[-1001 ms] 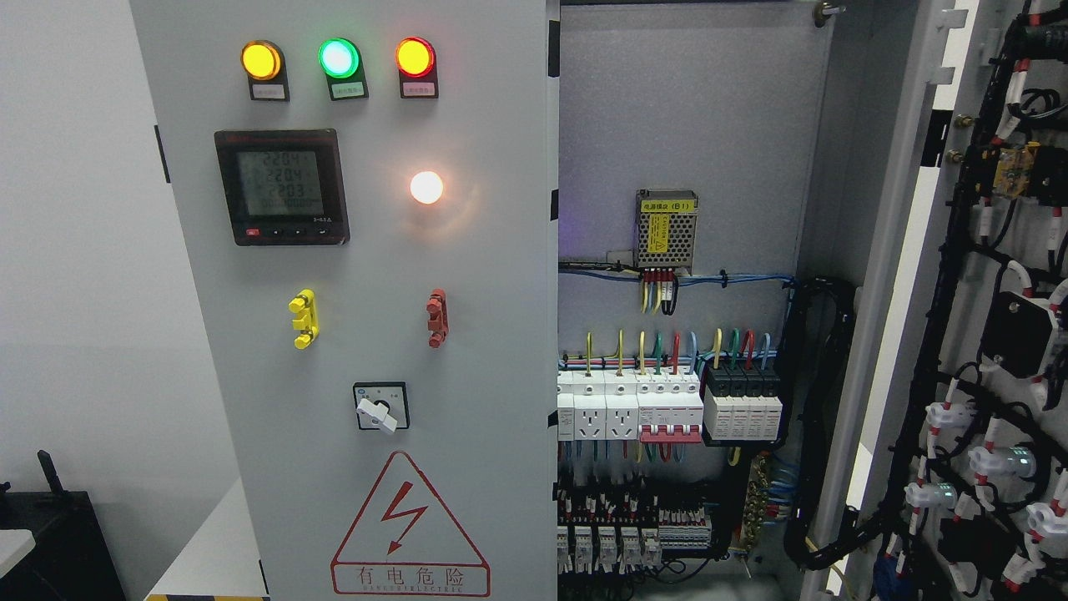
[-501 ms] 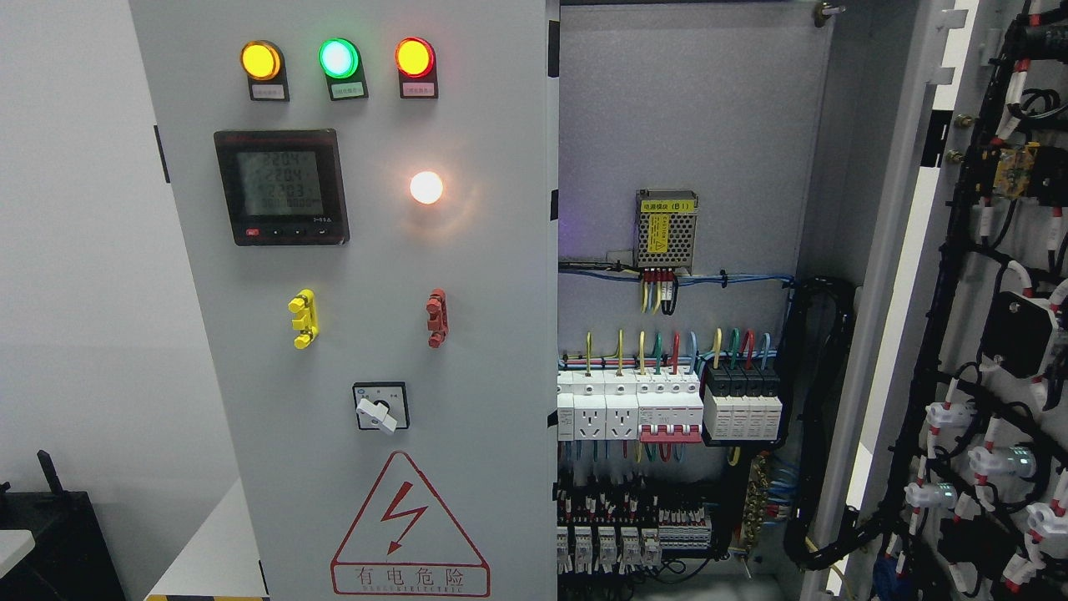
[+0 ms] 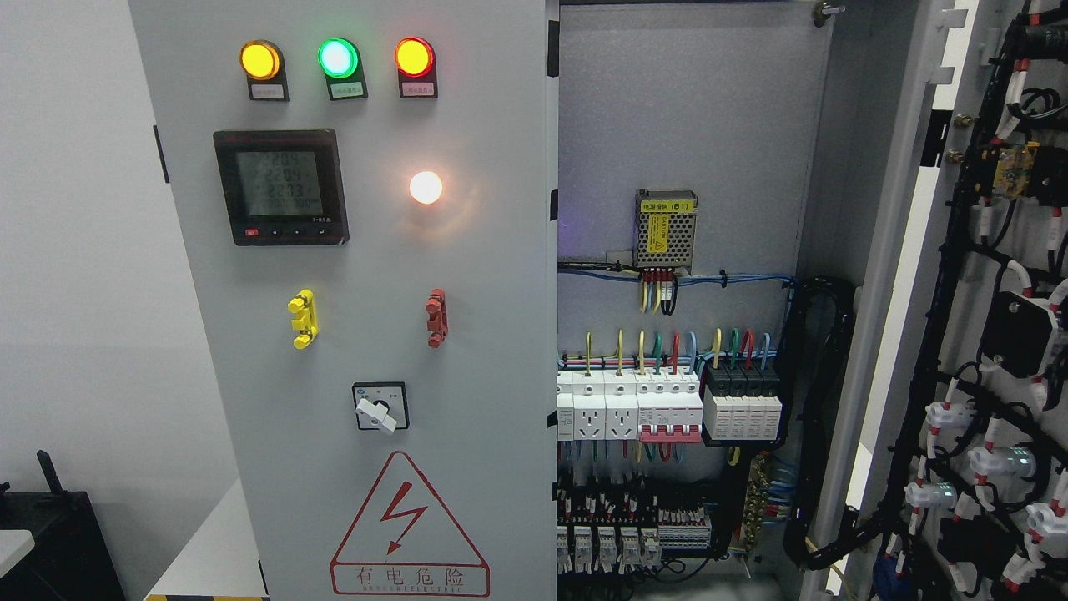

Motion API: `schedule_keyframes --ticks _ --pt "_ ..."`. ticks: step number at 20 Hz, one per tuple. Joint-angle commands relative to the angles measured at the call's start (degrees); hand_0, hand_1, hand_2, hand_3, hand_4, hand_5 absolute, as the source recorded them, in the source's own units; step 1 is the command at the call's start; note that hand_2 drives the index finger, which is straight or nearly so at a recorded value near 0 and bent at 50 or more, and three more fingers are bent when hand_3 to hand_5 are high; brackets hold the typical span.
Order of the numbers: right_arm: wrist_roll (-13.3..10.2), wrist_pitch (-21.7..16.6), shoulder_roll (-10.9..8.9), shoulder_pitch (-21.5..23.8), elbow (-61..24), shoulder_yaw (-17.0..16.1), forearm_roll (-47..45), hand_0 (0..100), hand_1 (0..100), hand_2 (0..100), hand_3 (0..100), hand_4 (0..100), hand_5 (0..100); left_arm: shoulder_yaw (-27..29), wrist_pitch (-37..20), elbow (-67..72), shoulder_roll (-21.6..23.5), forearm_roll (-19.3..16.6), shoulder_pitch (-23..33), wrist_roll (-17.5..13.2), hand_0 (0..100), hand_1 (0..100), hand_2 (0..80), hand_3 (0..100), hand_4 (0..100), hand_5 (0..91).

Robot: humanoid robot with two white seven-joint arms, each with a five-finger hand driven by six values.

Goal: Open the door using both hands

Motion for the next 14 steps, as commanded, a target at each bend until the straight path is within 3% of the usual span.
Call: schedule_keyframes --ticks 1,5,7,9,12,14 --pt "-0.07 0.02 0.0 0.0 0.0 0.0 0.0 0 0 0 0 0 0 -0.07 -0.05 22.76 -13.57 -2.45 -2.51 1.82 0 0 0.0 0 4 0.0" --pt "-0.07 0.02 0.0 0.0 0.0 0.0 0.0 0 0 0 0 0 0 -0.16 0.22 24.34 -17.08 -2.99 -2.43 5.16 0 0 0.0 0 4 0.0" --pt "-0.16 0.02 0.0 0.0 0.0 0.0 0.0 0 0 0 0 0 0 0.02 0.3 24.69 -18.4 -5.08 -2.34 5.34 0 0 0.0 0 4 0.0" --pt "-0.07 0.02 0.0 0.0 0.0 0.0 0.0 0 0 0 0 0 0 3.25 0.65 24.87 -19.02 -8.77 -2.34 5.43 0 0 0.0 0 4 0.0" --pt "-0.16 0.02 0.0 0.0 0.0 0.0 0.0 0 0 0 0 0 0 13.87 0.66 24.96 -19.11 -19.47 -2.34 5.52 0 0 0.0 0 4 0.0" --pt "-0.16 0.02 0.0 0.0 0.0 0.0 0.0 0 0 0 0 0 0 18.37 0.66 25.13 -19.2 -23.54 -2.34 5.52 0 0 0.0 0 4 0.0"
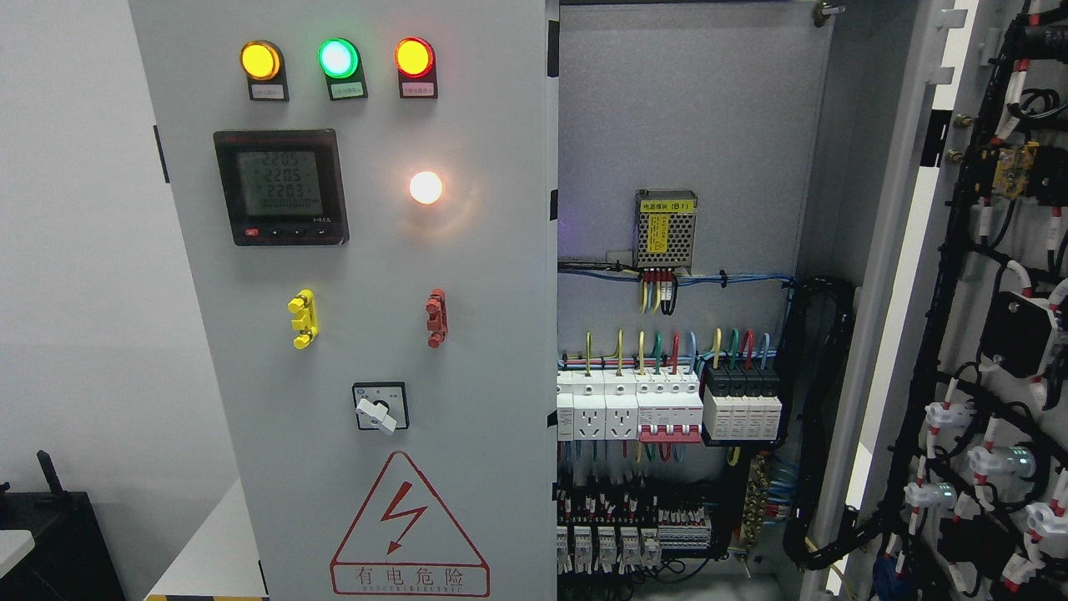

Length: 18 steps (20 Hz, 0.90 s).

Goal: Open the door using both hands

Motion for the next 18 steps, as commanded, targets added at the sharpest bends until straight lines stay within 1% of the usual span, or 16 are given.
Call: schedule_keyframes --ticks 1,3,5,8,9,13,18 --pt "-0.08 0.02 0.0 0.0 0.0 0.0 0.0 0 0 0 0 0 0 14.47 0.13 6.75 -6.33 -11.47 -0.12 0.06 0 0 0.0 0 4 0.0" --pt "0.01 0.02 0.0 0.0 0.0 0.0 0.0 0 0 0 0 0 0 15.7 0.22 6.92 -6.33 -11.56 -0.12 0.06 0 0 0.0 0 4 0.0" --pt "-0.08 0.02 0.0 0.0 0.0 0.0 0.0 0 0 0 0 0 0 18.5 0.74 6.92 -6.33 -11.82 -0.12 -0.2 0 0 0.0 0 4 0.0" --pt "-0.08 0.02 0.0 0.0 0.0 0.0 0.0 0 0 0 0 0 0 23.34 0.83 6.92 -6.33 -15.77 -0.12 -0.64 0 0 0.0 0 4 0.0" --pt "-0.08 0.02 0.0 0.0 0.0 0.0 0.0 0 0 0 0 0 0 24.31 0.83 6.84 -6.33 -16.48 -0.12 -0.64 0 0 0.0 0 4 0.0" --pt "-0.08 0.02 0.0 0.0 0.0 0.0 0.0 0 0 0 0 0 0 27.73 0.83 6.75 -6.33 -16.75 -0.12 -0.82 0 0 0.0 0 4 0.0" --pt "-0.08 0.02 0.0 0.0 -0.09 0.0 -0.09 0 0 0 0 0 0 28.45 1.54 6.75 -6.24 -16.92 -0.21 -0.73 0 0 0.0 0 4 0.0"
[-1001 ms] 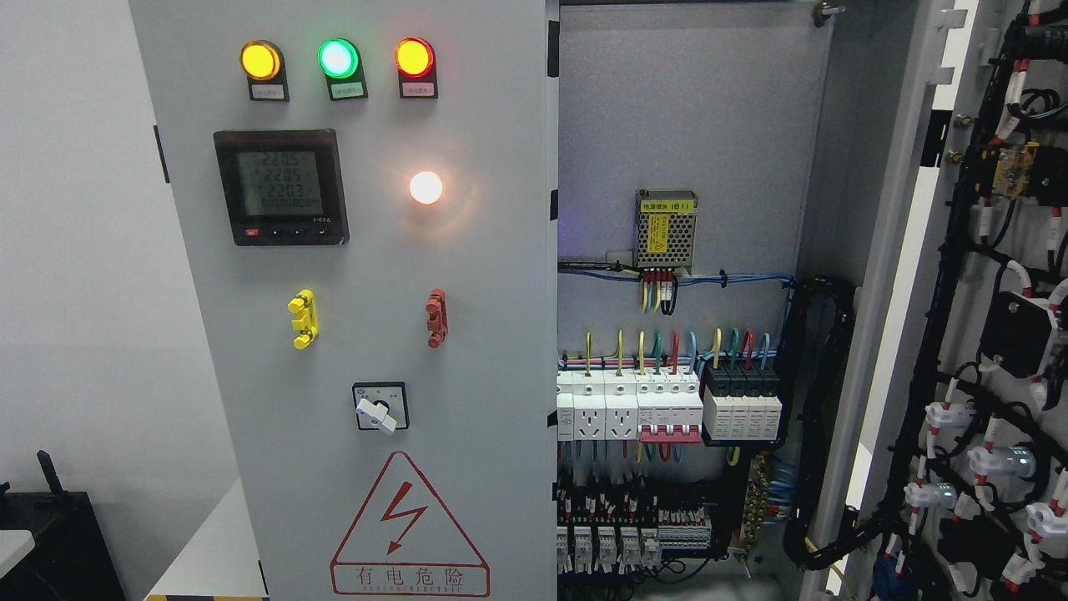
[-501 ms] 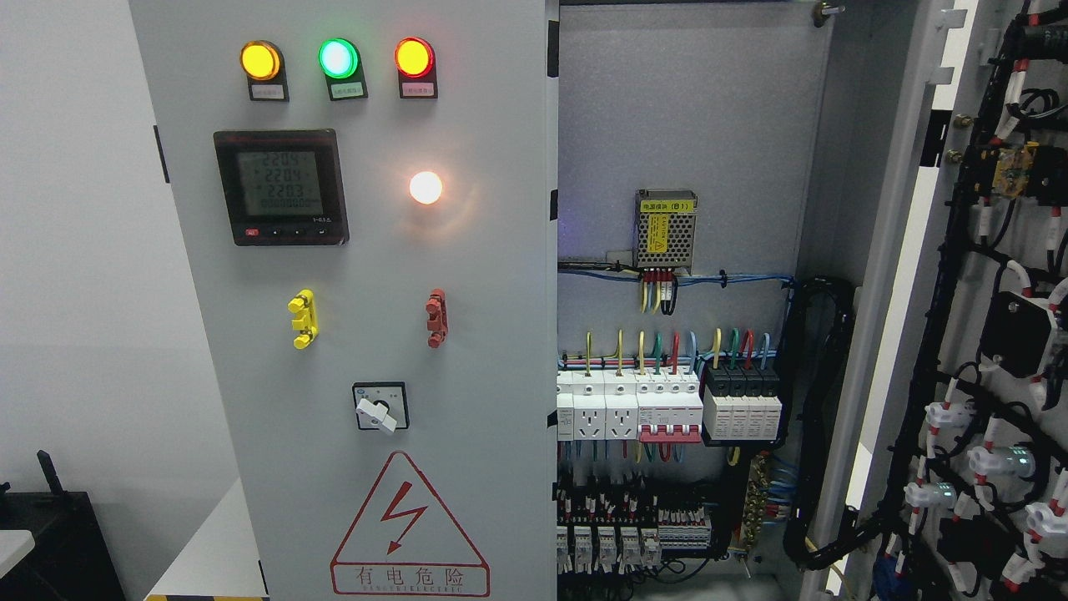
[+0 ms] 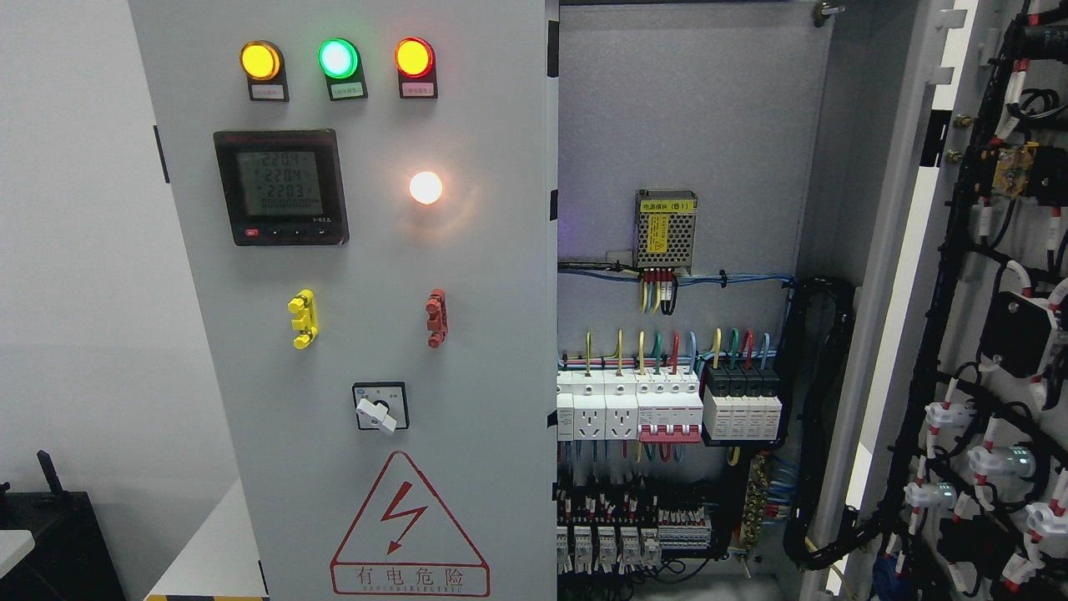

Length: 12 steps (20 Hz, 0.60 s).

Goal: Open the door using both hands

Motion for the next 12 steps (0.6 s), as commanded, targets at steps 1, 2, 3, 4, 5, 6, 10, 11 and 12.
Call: schedule_keyframes --ticks 1,2,3,4,5,6,10,11,12 --pt "-0.01 0.02 0.0 0.0 -0.07 0.0 -0.07 0 0 0 0 0 0 8.5 0.36 0.7 -1.2 -1.22 -0.04 0.25 0 0 0.0 0 4 0.0" --pt "-0.01 0.02 0.0 0.0 -0.16 -0.09 -0.07 0 0 0 0 0 0 9.2 0.36 0.79 -1.2 -1.22 -0.04 0.34 0 0 0.0 0 4 0.0" --pt "0.07 0.02 0.0 0.0 -0.6 -0.17 -0.07 0 0 0 0 0 0 9.47 0.36 0.79 -1.2 -1.22 -0.04 0.34 0 0 0.0 0 4 0.0" --pt "0.07 0.02 0.0 0.0 -1.12 -0.18 -0.07 0 0 0 0 0 0 9.64 0.36 0.79 -1.2 -1.22 -0.04 0.34 0 0 0.0 0 4 0.0" --pt "-0.01 0.02 0.0 0.0 -1.39 -0.18 -0.07 0 0 0 0 0 0 9.99 0.36 0.79 -1.11 -1.13 -0.04 0.34 0 0 0.0 0 4 0.0" --pt "0.07 0.02 0.0 0.0 -1.48 -0.18 -0.07 0 0 0 0 0 0 10.43 0.36 0.7 -1.11 -1.13 -0.04 0.34 0 0 0.0 0 4 0.0" --pt "0.07 0.02 0.0 0.17 -1.39 -0.18 -0.07 0 0 0 0 0 0 10.17 0.28 0.7 -1.03 -1.13 -0.04 0.25 0 0 0.0 0 4 0.0" --pt "0.07 0.02 0.0 0.18 -1.39 -0.18 -0.16 0 0 0 0 0 0 10.0 0.28 0.7 -1.11 -1.13 -0.04 0.16 0 0 0.0 0 4 0.0" --pt "0.07 0.02 0.0 0.35 -1.48 -0.18 -0.07 0 0 0 0 0 0 9.82 0.36 0.7 -1.11 -1.13 -0.04 0.25 0 0 0.0 0 4 0.0"
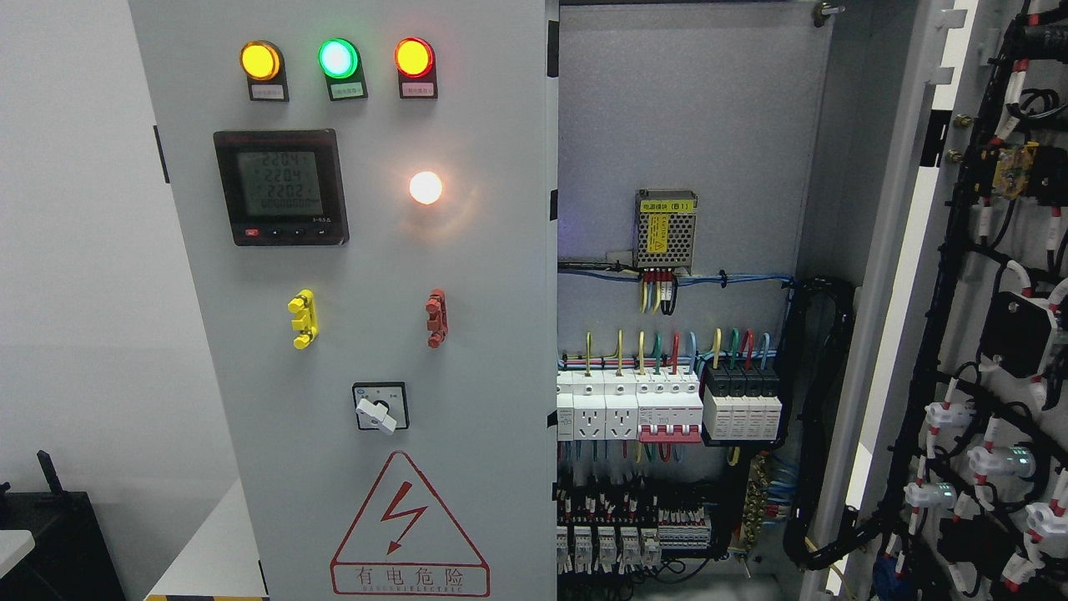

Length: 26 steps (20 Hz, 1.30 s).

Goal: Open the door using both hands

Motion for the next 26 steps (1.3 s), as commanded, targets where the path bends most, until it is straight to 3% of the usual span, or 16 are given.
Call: schedule_keyframes --ticks 1,7,15,22,26 --pt "0.28 -0.15 0.0 0.35 -0.7 -0.07 -0.18 0 0 0 0 0 0 3.21 -0.07 -0.29 -0.49 -0.11 0.0 -0.1 0 0 0.0 0 4 0.0" --pt "0.46 -0.24 -1.31 3.15 -7.97 -1.3 -0.44 0 0 0 0 0 0 3.13 -0.07 -0.37 -0.49 -0.03 0.0 -0.02 0 0 0.0 0 4 0.0" --pt "0.28 -0.33 -4.22 13.7 -31.09 -1.22 0.26 0 0 0 0 0 0 2.95 -0.33 -0.9 -0.4 0.42 -0.27 -0.28 0 0 0.0 0 4 0.0" --pt "0.37 -0.42 -9.75 25.03 -47.44 -0.87 0.61 0 0 0 0 0 0 2.95 -0.51 -0.99 -0.4 0.42 -0.44 -0.28 0 0 0.0 0 4 0.0" --pt "0.28 -0.59 -10.02 30.4 -54.91 -1.22 0.61 0 0 0 0 0 0 3.12 -0.6 -0.9 -0.57 0.5 -0.44 -0.46 0 0 0.0 0 4 0.0"
